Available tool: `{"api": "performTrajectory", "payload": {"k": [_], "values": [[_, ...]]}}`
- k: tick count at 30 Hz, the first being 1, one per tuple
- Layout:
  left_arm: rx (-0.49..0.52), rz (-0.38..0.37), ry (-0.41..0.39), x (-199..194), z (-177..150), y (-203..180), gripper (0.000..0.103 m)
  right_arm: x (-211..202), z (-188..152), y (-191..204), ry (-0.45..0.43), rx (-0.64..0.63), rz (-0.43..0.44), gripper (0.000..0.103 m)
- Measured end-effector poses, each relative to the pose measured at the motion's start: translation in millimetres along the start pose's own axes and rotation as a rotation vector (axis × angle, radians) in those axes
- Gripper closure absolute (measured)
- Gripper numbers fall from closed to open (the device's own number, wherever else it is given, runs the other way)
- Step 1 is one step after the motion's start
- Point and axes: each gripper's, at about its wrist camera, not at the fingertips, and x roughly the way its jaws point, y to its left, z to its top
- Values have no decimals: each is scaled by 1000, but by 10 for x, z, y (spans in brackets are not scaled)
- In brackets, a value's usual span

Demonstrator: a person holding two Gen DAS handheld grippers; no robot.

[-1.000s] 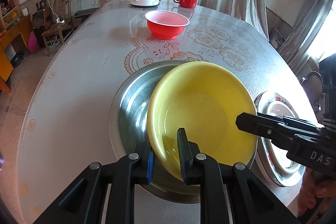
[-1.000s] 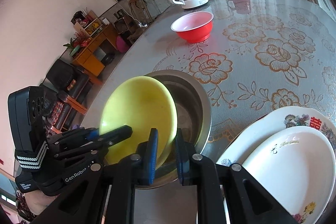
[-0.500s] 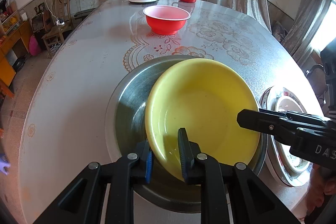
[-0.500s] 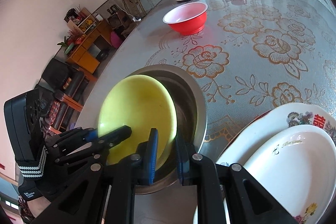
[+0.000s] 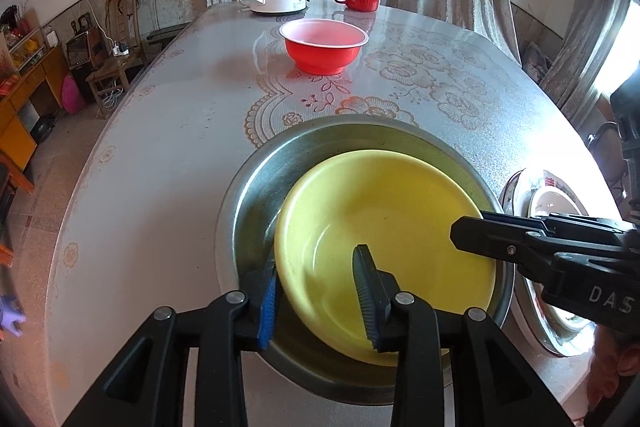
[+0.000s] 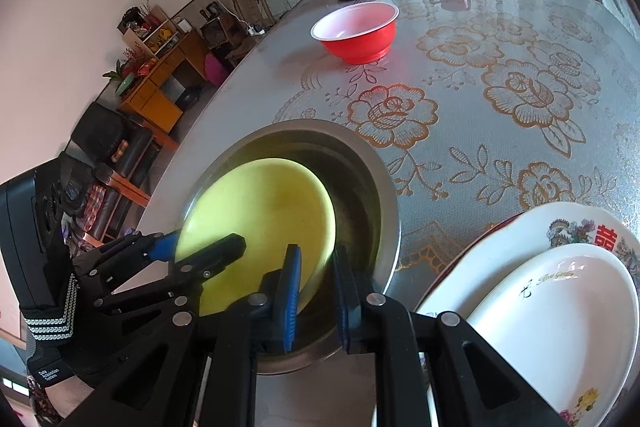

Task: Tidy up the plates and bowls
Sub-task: 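Lower the yellow bowl into the steel basin and open the right gripper, then move the right gripper to the rim of the pink-and-red bowl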

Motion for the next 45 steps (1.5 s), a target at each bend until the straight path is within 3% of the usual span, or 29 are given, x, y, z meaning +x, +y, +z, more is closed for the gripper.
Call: {"api": "performTrajectory", "payload": {"k": [2, 6, 17, 23, 30, 33, 36, 40, 45], "values": [[-9, -14, -8, -15, 2, 11, 62, 24, 11, 20, 5, -5, -9, 88], [-18, -19, -36, -85, 0, 17, 45, 29, 22, 53, -5, -18, -35, 88], [-103, -71, -121, -275, -3, 145, 42, -38, 32, 166, -35, -50, -5, 88], [-157, 5, -196, -461, -92, 283, 33, 17, 10, 259, -21, -80, 22, 88], [-205, 14, -182, -473, -174, 423, 31, 230, 11, 367, 37, -124, 3, 86], [-238, 16, -186, -488, -203, 483, 20, 312, 15, 386, 56, -146, -51, 82], [-270, 7, -192, -490, -213, 560, 18, 321, 34, 374, 39, -168, -95, 82], [-282, 22, -172, -439, -183, 629, 18, 241, 70, 310, 35, -130, -42, 82], [-329, 38, -154, -353, -139, 712, 10, 20, 181, 305, -29, -126, -20, 73]]}}
